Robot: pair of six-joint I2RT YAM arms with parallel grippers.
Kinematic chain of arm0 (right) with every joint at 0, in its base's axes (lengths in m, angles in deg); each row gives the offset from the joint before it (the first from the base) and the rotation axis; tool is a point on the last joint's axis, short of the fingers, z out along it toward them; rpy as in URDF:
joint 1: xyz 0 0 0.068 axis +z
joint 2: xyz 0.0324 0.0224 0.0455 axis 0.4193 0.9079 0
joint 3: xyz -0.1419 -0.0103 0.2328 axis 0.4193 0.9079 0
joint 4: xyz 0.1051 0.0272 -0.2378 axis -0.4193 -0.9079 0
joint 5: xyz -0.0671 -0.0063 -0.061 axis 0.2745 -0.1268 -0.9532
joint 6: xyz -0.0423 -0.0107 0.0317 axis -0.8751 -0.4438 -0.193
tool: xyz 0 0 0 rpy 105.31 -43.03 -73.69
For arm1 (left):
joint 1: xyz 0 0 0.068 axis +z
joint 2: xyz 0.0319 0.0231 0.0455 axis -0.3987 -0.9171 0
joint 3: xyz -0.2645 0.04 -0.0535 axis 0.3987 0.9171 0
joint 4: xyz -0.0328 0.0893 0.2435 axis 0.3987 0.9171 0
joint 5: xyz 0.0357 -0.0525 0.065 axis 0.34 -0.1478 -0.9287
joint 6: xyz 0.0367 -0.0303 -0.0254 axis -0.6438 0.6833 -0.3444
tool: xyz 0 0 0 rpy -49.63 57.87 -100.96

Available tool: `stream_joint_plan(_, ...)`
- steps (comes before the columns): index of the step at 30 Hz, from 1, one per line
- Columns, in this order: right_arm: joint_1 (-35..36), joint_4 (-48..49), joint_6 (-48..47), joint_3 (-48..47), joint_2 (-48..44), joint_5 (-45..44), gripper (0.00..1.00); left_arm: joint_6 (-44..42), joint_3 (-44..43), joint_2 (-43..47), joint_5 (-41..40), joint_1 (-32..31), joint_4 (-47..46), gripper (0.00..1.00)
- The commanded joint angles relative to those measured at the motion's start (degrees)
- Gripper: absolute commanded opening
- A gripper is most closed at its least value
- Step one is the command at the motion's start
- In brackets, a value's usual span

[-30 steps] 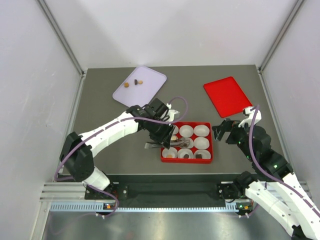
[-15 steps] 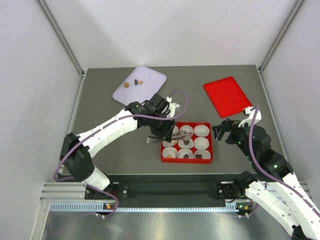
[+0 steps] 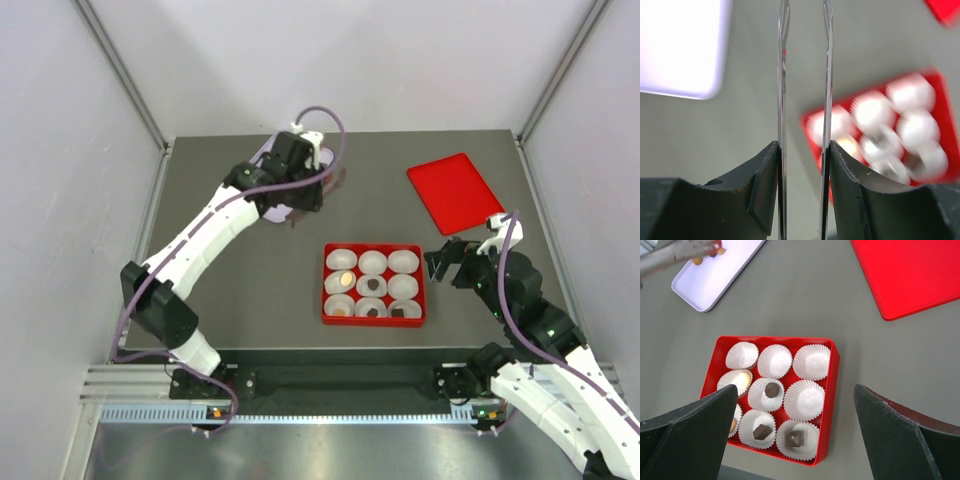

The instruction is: Pack the chocolate

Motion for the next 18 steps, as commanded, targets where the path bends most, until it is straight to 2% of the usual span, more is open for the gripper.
stream_joint_plan(1,-0.5,2.2,0.2,-1.2,-0.5,0.1,1.0,0.6,-2.3,-3.9,-3.5,8.9,-3.4,0.47)
stream_joint_plan(7,-0.5,2.8,-0.2,-0.8,0.5,0.7,1.0,0.0,-6.1,-11.7,-7.6,17.9,-7.0,0.46)
stream_joint_plan(11,-0.5,2.9,0.0,-1.0,0.2,0.8,1.0,-0.3,-8.2,-17.7,-10.8,20.1,-8.5,0.45)
stream_joint_plan(18,-0.5,3.0,-1.3,-0.6,0.7,0.0,1.0,-1.2,-10.4,-24.2,-9.5,21.8,-9.8,0.45)
